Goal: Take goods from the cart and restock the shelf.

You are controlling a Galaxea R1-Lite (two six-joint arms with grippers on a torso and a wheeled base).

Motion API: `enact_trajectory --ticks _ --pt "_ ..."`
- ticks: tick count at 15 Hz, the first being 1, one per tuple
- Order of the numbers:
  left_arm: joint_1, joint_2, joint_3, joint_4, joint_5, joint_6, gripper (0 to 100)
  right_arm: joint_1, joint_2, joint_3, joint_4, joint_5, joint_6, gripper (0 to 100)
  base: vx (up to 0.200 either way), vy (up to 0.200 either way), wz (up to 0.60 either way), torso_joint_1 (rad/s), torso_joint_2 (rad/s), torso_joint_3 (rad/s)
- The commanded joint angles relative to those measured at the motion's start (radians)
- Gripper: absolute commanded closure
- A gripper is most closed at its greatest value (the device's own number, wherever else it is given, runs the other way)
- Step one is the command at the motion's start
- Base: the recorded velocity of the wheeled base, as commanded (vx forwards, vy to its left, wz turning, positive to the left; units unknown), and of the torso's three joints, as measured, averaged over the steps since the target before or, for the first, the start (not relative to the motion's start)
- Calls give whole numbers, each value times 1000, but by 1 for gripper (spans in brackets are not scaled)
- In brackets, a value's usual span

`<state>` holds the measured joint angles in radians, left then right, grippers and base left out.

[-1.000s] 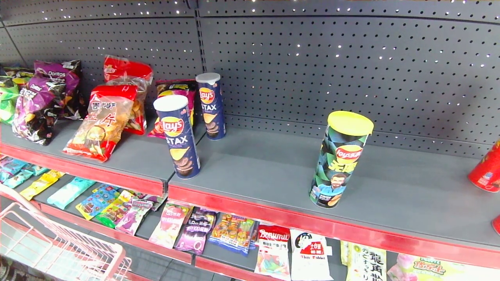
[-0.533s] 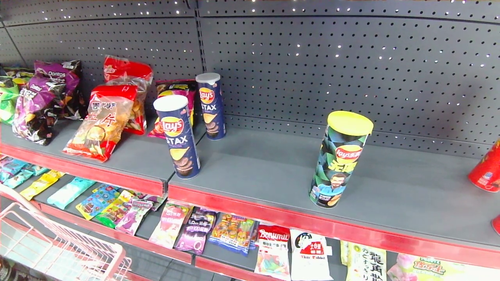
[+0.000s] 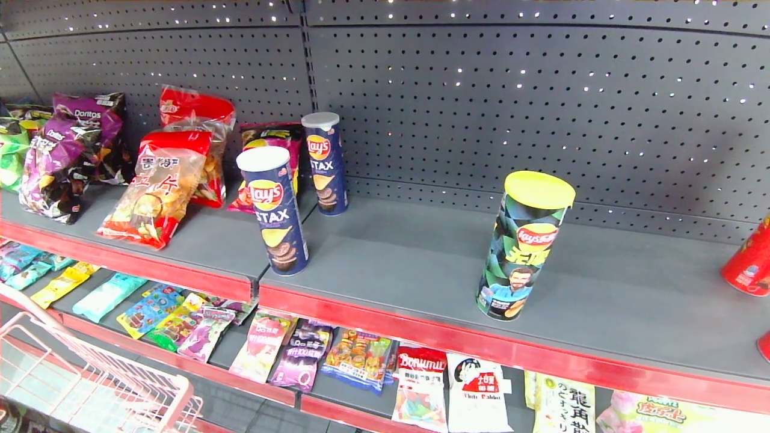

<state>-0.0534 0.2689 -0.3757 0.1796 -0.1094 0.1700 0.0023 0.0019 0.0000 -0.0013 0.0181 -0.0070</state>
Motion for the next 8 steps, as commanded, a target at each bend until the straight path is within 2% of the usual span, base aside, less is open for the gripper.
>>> enact_trajectory --ticks 1,6,8 --pt "0 4 0 0 -3 0 100 1 0 0 0 0 -1 0 0 0 -600 2 -2 2" --pt "0 7 0 0 -3 -3 100 1 0 0 0 0 -1 0 0 0 -600 7 1 4" --pt "0 7 -2 0 -3 -23 100 1 0 0 -2 0 -1 0 0 0 -600 2 0 2"
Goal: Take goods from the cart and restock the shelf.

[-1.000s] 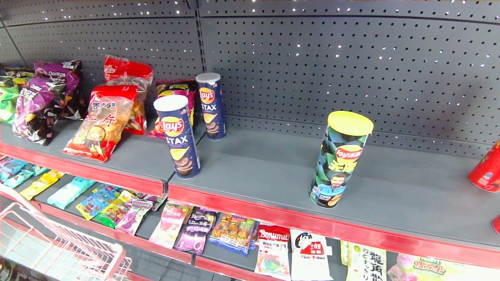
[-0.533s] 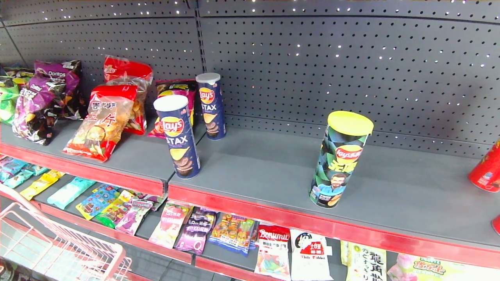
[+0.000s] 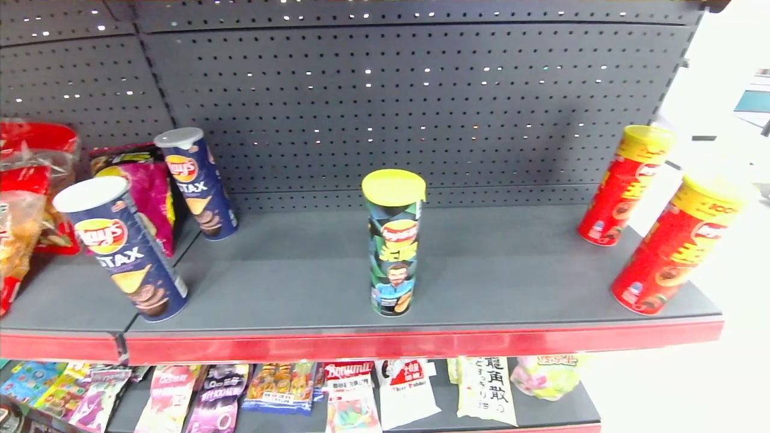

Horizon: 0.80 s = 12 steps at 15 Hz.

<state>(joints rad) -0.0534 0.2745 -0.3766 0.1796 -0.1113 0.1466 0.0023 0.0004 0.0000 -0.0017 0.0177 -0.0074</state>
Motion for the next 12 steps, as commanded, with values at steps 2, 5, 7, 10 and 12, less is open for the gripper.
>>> enact_trajectory --ticks 2,5,7,10,12 --pt "0 2 -1 0 2 -5 100 1 1 0 -1 5 0 0 0 0 -300 4 1 4" --pt "0 14 -1 0 -1 -5 100 1 1 0 -1 5 3 0 0 0 0 0 0 0" --pt "0 77 -24 -2 -18 -7 100 1 1 0 -1 5 4 0 0 0 0 0 0 0" --pt "0 189 -105 -2 -103 -44 100 -1 1 0 0 4 4 0 0 0 0 0 0 0" --pt "0 232 -125 -2 -126 -48 100 1 1 0 0 4 1 0 0 0 0 0 0 0"
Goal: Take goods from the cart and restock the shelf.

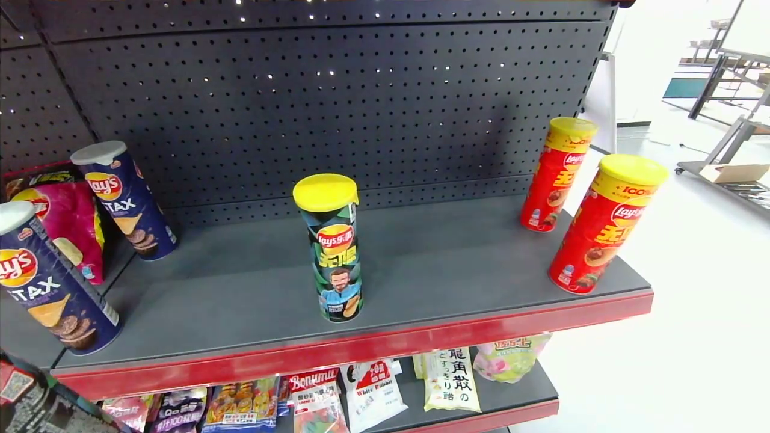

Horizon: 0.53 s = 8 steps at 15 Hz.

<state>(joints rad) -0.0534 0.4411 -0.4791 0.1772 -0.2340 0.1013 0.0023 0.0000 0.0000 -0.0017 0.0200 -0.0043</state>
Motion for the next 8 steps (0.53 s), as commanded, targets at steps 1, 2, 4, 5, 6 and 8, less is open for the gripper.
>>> enact_trajectory --ticks 1,2,4,5,6,8 --pt "0 96 -36 -1 -30 -3 100 1 2 0 -1 -2 1 0 0 0 0 0 0 0" --pt "0 123 -49 -8 -57 -3 100 1 2 0 0 -2 1 0 0 0 0 0 0 0" --pt "0 180 -49 -70 -79 -3 100 1 2 0 0 -2 1 0 0 0 0 0 0 0" --pt "0 215 -47 -101 -87 -3 100 1 2 0 -1 -2 1 0 0 0 0 0 0 0" --pt "0 263 -52 -128 -100 -2 100 -1 2 0 0 -2 1 0 0 0 0 0 0 0" --pt "0 378 -59 -231 -102 2 100 -1 2 0 0 -2 1 0 0 0 0 0 0 0"
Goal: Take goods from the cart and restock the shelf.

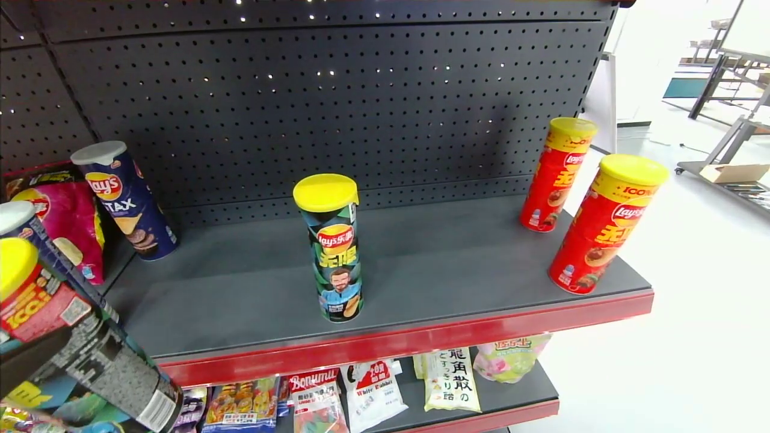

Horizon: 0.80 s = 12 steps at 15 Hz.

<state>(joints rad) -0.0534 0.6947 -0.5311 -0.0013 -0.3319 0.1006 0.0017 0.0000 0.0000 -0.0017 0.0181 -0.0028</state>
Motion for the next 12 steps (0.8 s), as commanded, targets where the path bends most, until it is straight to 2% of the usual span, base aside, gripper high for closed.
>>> enact_trajectory --ticks 1,3,4,5,6,8,10,12 --pt "0 200 -10 -126 -2 5 100 0 2 0 0 0 0 0 0 0 0 0 0 0" --pt "-2 335 -23 -249 -4 13 100 0 2 0 0 0 0 0 0 0 0 0 0 0" --pt "-3 393 -33 -295 -2 28 100 0 2 0 0 0 0 0 0 0 0 0 0 0" --pt "-5 522 -75 -394 7 47 100 0 2 0 0 0 0 0 0 0 0 0 0 0" --pt "-6 598 -133 -439 13 45 100 0 2 0 0 0 0 0 0 0 0 0 0 0" --pt "-32 741 -270 -450 27 42 100 1 2 0 0 0 0 0 0 0 0 0 0 0" --pt "-71 853 -382 -450 45 40 100 0 2 0 -1 0 0 0 0 0 0 0 0 0" --pt "-85 953 -474 -451 50 40 100 1 2 0 -1 0 0 0 0 0 0 0 0 0"
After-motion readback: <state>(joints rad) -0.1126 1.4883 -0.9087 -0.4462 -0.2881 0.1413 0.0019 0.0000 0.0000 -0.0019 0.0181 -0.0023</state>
